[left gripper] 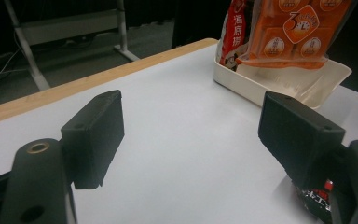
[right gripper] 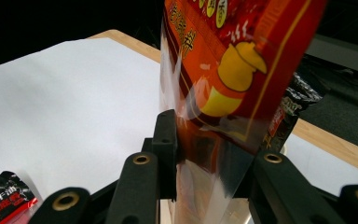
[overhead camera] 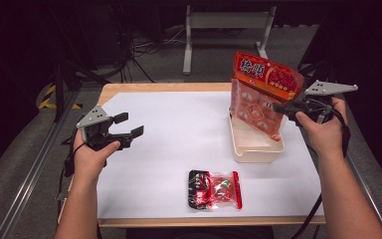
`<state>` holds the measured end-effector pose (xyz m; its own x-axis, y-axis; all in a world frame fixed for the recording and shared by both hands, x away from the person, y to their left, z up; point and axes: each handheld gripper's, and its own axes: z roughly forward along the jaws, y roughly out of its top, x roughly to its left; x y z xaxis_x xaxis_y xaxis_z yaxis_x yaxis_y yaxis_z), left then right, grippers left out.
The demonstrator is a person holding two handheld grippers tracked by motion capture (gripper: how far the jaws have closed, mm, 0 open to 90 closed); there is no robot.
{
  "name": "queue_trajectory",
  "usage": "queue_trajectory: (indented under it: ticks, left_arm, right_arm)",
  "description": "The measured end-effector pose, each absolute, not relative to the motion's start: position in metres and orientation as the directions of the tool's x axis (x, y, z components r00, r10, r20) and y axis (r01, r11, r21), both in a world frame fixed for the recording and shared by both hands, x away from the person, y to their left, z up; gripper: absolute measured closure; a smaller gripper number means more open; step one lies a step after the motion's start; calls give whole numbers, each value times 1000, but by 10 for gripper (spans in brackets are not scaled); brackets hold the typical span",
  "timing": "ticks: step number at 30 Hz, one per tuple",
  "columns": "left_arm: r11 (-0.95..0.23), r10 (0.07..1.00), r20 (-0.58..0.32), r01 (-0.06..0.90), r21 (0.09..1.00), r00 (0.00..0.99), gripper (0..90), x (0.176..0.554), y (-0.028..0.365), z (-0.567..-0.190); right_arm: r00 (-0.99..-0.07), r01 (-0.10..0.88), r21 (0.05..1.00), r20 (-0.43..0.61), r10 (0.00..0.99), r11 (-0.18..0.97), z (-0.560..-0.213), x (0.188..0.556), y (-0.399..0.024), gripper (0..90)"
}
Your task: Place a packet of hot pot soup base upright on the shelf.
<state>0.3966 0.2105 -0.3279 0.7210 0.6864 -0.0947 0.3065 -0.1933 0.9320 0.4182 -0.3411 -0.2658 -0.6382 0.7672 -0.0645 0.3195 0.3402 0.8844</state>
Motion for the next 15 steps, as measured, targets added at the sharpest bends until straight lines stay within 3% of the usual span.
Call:
queue_trajectory:
  ticks: [15]
  left_arm:
    - [-192, 689, -104, 318, 928, 718, 234, 398, 210, -331]
  right_arm:
    - [-646, 334, 877, -53, 761, 345, -287, 422, -343, 708]
